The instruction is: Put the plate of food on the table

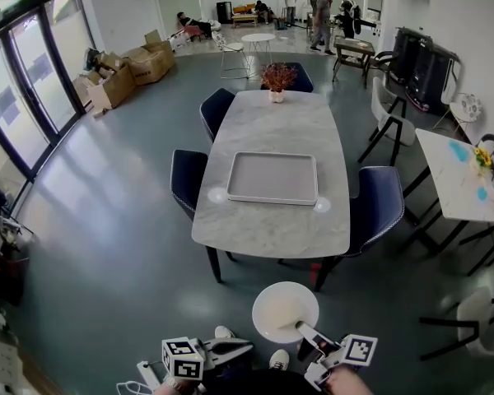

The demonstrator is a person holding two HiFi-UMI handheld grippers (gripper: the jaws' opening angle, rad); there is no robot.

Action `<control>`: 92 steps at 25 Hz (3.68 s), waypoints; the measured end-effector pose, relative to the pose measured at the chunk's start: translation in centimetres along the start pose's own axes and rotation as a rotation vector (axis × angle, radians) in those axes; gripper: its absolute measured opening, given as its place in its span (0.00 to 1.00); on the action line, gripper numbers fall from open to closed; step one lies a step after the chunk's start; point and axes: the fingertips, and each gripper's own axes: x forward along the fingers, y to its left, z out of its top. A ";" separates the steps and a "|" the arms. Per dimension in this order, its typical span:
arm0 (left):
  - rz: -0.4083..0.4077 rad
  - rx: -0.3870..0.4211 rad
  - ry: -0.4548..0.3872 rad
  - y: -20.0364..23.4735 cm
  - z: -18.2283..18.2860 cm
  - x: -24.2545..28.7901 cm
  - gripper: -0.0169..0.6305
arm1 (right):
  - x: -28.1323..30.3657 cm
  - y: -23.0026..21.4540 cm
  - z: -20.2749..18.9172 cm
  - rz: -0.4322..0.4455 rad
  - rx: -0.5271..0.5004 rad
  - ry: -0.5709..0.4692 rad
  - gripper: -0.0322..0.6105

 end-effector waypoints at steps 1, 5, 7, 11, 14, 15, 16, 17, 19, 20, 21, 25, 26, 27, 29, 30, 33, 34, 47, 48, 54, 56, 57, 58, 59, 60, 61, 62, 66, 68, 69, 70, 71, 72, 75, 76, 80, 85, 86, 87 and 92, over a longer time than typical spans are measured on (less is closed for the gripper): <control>-0.002 0.003 0.001 0.3 0.2 -0.3 0.04 | 0.5 0.0 0.1 -0.002 -0.001 -0.002 0.10; -0.006 0.018 -0.001 1.4 1.7 -1.8 0.04 | 2.7 0.5 0.1 -0.006 0.005 -0.009 0.10; -0.003 0.002 -0.011 2.2 2.5 -2.7 0.04 | 3.9 0.8 0.0 -0.008 -0.001 -0.003 0.10; -0.005 -0.009 -0.010 3.3 4.2 -4.1 0.04 | 6.3 0.9 0.0 -0.026 -0.005 0.001 0.10; -0.013 -0.009 -0.012 4.7 5.6 -5.2 0.04 | 8.5 1.4 0.1 -0.034 0.020 -0.010 0.10; -0.017 -0.010 -0.011 5.2 6.0 -5.5 0.04 | 9.2 1.5 0.1 -0.036 0.026 -0.013 0.10; -0.019 -0.014 -0.009 5.6 6.3 -5.7 0.04 | 9.9 1.5 0.2 -0.034 0.029 -0.017 0.10; -0.020 -0.018 -0.007 6.0 6.7 -6.0 0.04 | 10.5 1.4 0.3 -0.032 0.030 -0.022 0.10; -0.025 -0.022 -0.001 6.7 7.4 -6.6 0.04 | 11.7 1.2 0.4 -0.034 0.032 -0.033 0.10; -0.029 -0.020 0.003 7.1 7.8 -6.9 0.04 | 12.3 1.2 0.5 -0.038 0.034 -0.040 0.10; -0.034 -0.016 0.007 7.5 8.2 -7.2 0.04 | 12.9 1.3 0.6 -0.041 0.037 -0.047 0.10; -0.048 -0.008 0.011 9.3 9.7 -8.9 0.04 | 15.5 1.4 0.4 -0.049 0.043 -0.068 0.10; -0.050 -0.008 0.009 9.8 10.0 -9.5 0.04 | 16.1 1.4 0.2 -0.049 0.043 -0.071 0.10; -0.052 -0.008 0.005 10.4 10.1 -10.2 0.04 | 16.8 1.3 0.1 -0.052 0.042 -0.074 0.10; -0.049 -0.022 -0.005 11.2 10.6 -11.3 0.04 | 18.1 1.4 -0.3 -0.054 0.047 -0.079 0.10; -0.044 -0.028 -0.008 11.4 10.8 -11.8 0.04 | 18.7 1.6 -0.4 -0.049 0.045 -0.079 0.10; -0.037 -0.036 -0.014 12.0 11.3 -13.1 0.04 | 20.2 2.1 -0.7 -0.042 0.041 -0.073 0.10; -0.034 -0.038 -0.018 12.3 11.5 -13.4 0.04 | 20.7 2.1 -0.7 -0.043 0.044 -0.072 0.10; -0.011 -0.048 -0.070 14.0 13.8 -14.4 0.04 | 23.6 2.0 1.9 -0.071 0.037 -0.055 0.10; -0.003 -0.047 -0.078 14.1 14.1 -14.4 0.04 | 23.9 2.0 2.3 -0.071 0.034 -0.047 0.10; 0.021 -0.034 -0.120 14.4 15.7 -13.1 0.04 | 25.4 2.3 4.7 -0.051 0.026 -0.010 0.10; 0.023 -0.038 -0.127 14.5 16.2 -12.2 0.04 | 25.7 2.4 5.6 -0.049 0.031 -0.003 0.10; 0.024 -0.038 -0.131 14.5 16.6 -11.8 0.04 | 25.7 2.3 6.1 -0.052 0.034 0.002 0.10; 0.025 -0.035 -0.136 14.6 17.0 -11.5 0.04 | 25.8 2.1 6.6 -0.058 0.033 0.007 0.10; 0.027 -0.029 -0.141 14.7 17.5 -11.2 0.04 | 25.8 1.8 7.1 -0.066 0.030 0.011 0.10; 0.029 -0.024 -0.147 14.9 17.9 -10.9 0.04 | 25.9 1.5 7.7 -0.073 0.029 0.013 0.10; 0.032 -0.020 -0.152 15.0 18.3 -10.6 0.04 | 26.0 1.2 8.3 -0.077 0.032 0.015 0.10; 0.036 -0.018 -0.157 15.0 18.6 -10.3 0.04 | 26.2 1.0 8.9 -0.080 0.037 0.018 0.10; 0.059 -0.017 -0.171 15.6 19.7 -9.5 0.04 | 27.0 0.7 11.1 -0.081 0.043 0.037 0.10; 0.073 -0.024 -0.184 16.0 20.1 -9.2 0.04 | 27.3 0.4 12.2 -0.086 0.041 0.045 0.10; 0.079 -0.031 -0.191 16.3 20.3 -9.1 0.04 | 27.5 0.2 12.8 -0.091 0.040 0.047 0.10; 0.084 -0.034 -0.197 16.5 20.4 -8.9 0.04 | 27.7 0.0 13.4 -0.096 0.040 0.047 0.10; 0.087 -0.034 -0.200 16.6 20.6 -8.7 0.04 | 27.9 -0.3 14.1 -0.099 0.040 0.046 0.10; 0.092 -0.034 -0.204 16.7 20.8 -8.5 0.04 | 28.1 -0.5 14.8 -0.100 0.041 0.043 0.10; 0.116 -0.034 -0.218 17.2 21.5 -8.1 0.04 | 28.7 -1.2 17.0 -0.098 0.047 0.034 0.10; 0.125 -0.034 -0.223 17.3 21.8 -7.9 0.04 | 28.8 -1.5 17.7 -0.099 0.051 0.030 0.10; 0.155 -0.041 -0.239 17.9 22.6 -7.1 0.04 | 29.4 -2.7 20.6 -0.106 0.060 0.019 0.10; 0.193 -0.052 -0.258 18.7 23.5 -6.0 0.04 | 30.3 -4.5 24.1 -0.122 0.087 0.007 0.10; 0.199 -0.059 -0.266 18.9 23.6 -5.6 0.04 | 30.4 -5.0 24.8 -0.127 0.091 0.008 0.10; 0.204 -0.065 -0.271 19.1 23.7 -5.1 0.04 | 30.4 -5.6 25.5 -0.134 0.091 0.009 0.10; 0.222 -0.098 -0.284 20.1 23.9 -3.1 0.04 | 30.9 -8.4 29.0 -0.178 0.088 0.004 0.10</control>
